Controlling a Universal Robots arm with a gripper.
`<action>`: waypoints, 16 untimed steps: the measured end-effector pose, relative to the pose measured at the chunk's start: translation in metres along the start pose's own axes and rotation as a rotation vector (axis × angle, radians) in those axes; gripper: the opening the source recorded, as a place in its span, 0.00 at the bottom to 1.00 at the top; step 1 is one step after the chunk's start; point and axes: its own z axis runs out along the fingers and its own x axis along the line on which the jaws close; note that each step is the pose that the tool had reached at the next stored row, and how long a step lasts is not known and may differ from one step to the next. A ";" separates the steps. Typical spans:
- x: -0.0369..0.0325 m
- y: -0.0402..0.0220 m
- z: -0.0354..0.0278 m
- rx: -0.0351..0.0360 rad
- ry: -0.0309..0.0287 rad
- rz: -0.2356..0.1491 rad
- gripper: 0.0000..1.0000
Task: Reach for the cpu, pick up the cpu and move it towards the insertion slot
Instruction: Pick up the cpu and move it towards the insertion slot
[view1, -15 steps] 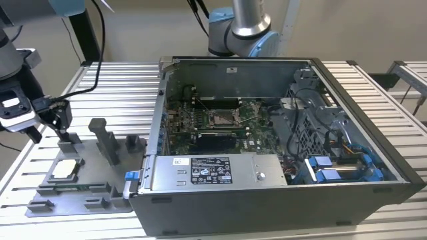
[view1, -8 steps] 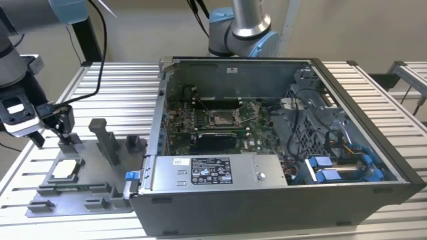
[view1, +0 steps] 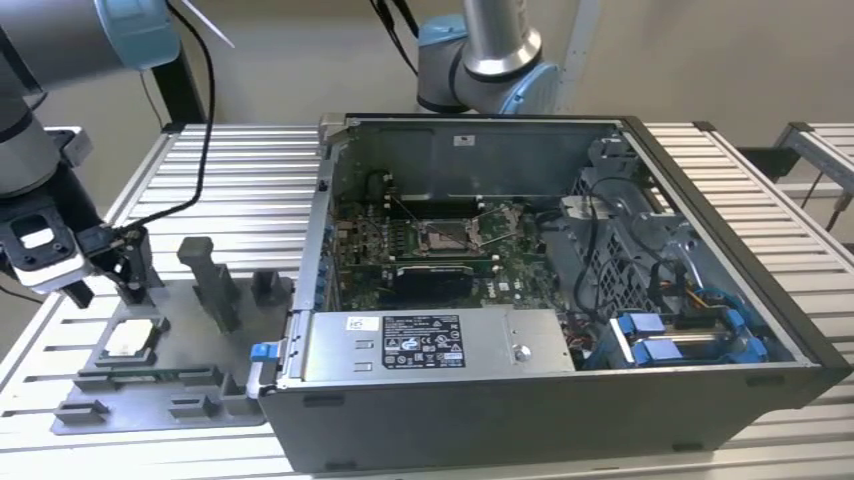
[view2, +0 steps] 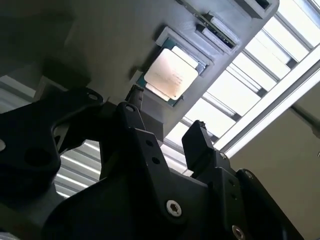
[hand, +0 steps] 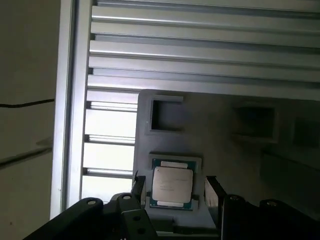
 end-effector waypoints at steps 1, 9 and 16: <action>0.0001 -0.0014 0.0019 0.0000 0.0000 0.000 1.00; 0.0003 -0.0062 0.0160 0.0000 -0.0002 0.006 1.00; 0.0000 -0.0073 0.0260 0.0001 -0.0011 0.031 1.00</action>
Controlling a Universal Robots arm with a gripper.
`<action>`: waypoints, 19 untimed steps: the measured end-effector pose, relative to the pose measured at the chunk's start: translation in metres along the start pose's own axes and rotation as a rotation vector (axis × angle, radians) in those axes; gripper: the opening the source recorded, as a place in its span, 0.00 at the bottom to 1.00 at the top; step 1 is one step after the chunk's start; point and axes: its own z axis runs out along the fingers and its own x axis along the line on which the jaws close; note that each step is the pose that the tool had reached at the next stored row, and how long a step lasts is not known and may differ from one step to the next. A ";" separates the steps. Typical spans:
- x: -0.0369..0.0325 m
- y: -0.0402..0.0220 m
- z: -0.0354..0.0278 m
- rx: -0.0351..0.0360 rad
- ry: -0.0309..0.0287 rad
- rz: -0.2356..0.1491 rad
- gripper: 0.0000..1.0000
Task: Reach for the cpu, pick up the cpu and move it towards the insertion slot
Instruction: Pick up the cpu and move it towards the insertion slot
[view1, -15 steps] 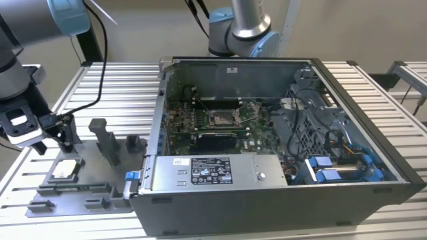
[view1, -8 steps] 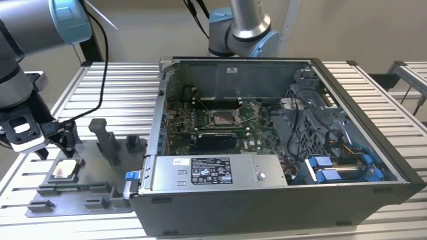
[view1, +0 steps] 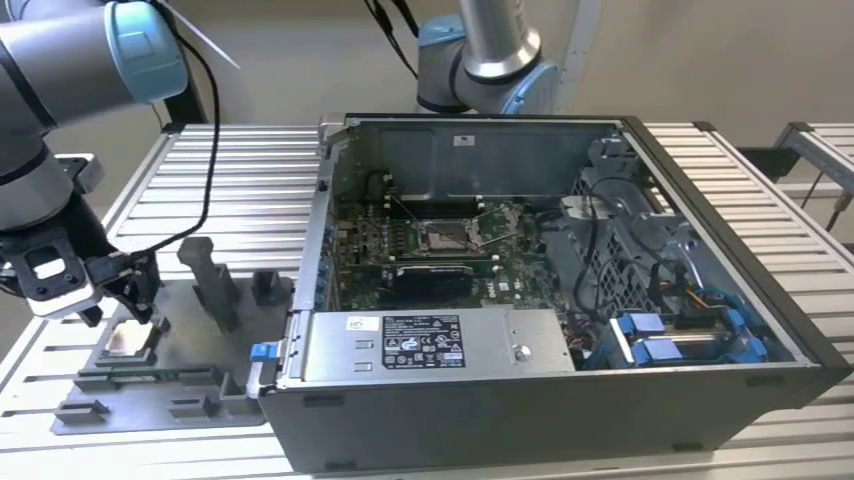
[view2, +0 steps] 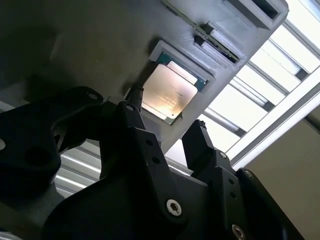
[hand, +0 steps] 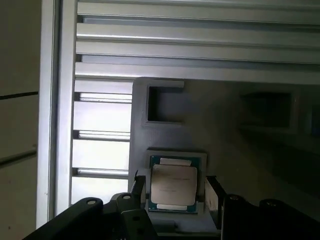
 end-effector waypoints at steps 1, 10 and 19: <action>-0.0001 0.0000 0.0011 0.0000 -0.0001 0.001 1.00; -0.0001 -0.0026 0.0105 0.0000 0.0000 0.001 1.00; 0.0000 -0.0055 0.0172 0.0001 0.0000 0.001 1.00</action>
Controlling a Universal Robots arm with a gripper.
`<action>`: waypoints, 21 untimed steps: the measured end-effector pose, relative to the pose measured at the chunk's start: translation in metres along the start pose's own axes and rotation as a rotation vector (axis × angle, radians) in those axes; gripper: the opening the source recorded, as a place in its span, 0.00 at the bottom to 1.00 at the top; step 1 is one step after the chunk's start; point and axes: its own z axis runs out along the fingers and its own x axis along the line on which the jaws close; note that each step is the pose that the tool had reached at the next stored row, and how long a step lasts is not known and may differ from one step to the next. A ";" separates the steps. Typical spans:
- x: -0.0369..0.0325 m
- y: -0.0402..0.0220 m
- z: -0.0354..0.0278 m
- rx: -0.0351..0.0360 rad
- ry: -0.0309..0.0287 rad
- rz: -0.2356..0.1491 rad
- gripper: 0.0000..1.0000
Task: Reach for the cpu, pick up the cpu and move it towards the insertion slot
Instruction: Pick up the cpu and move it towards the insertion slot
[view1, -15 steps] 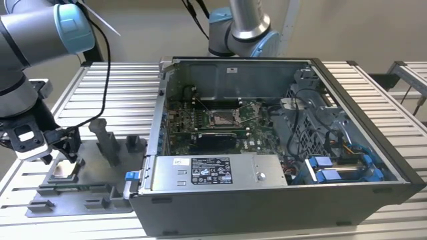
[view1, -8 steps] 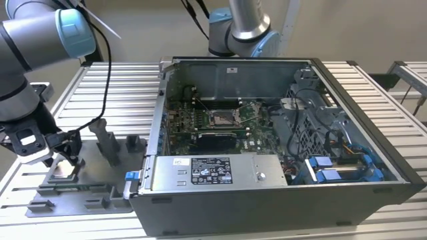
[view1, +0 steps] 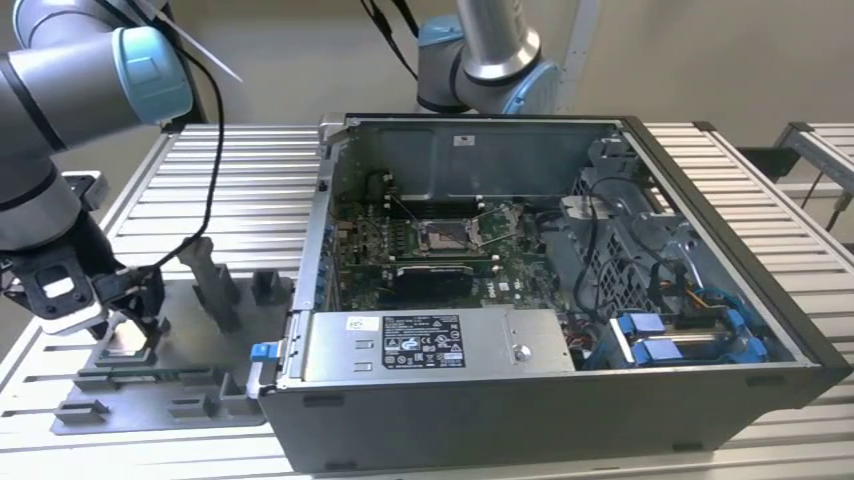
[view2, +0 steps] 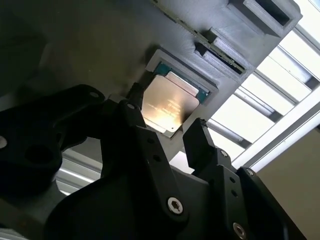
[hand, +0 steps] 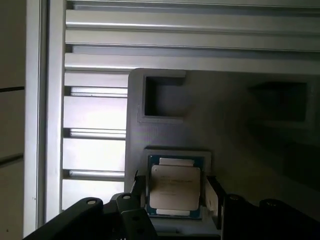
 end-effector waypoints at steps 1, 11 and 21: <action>0.0000 -0.0001 0.0006 0.0000 0.0001 0.000 1.00; 0.0000 -0.0012 0.0065 0.0000 -0.0001 0.000 1.00; 0.0000 -0.0014 0.0110 0.0001 0.0002 0.000 1.00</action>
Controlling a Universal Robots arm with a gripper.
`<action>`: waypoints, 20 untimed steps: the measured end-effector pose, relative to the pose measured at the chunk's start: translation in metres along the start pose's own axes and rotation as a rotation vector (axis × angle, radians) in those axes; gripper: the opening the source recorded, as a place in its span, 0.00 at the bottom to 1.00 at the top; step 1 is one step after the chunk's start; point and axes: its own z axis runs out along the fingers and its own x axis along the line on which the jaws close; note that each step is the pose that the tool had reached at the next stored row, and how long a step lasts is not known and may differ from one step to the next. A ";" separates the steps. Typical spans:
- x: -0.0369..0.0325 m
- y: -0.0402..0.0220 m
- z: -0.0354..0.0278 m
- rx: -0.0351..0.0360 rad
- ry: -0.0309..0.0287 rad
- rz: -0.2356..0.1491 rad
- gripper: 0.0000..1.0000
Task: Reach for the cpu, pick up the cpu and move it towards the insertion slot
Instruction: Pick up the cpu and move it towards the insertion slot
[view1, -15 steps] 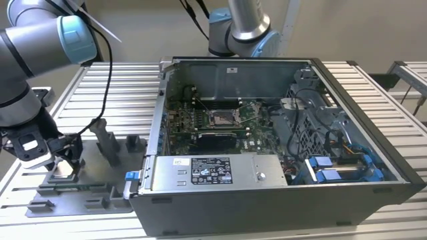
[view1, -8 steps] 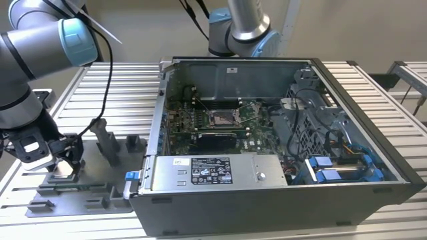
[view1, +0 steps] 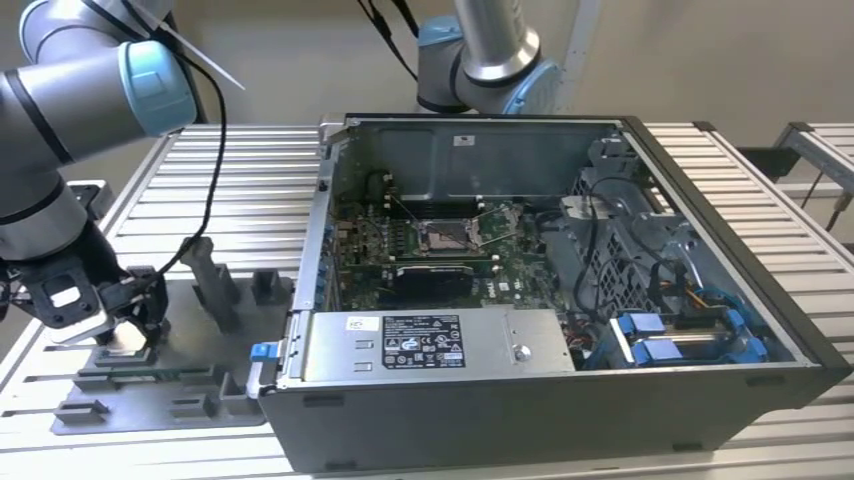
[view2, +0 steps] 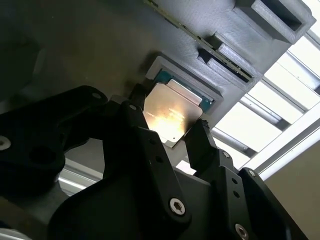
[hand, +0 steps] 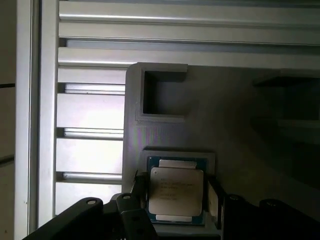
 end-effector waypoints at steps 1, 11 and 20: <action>0.0000 0.0000 0.0002 -0.0001 -0.0002 0.000 1.00; -0.0001 0.0001 -0.0081 -0.0003 -0.0005 0.003 0.00; -0.0002 0.0017 -0.0490 0.0000 -0.0002 0.003 0.00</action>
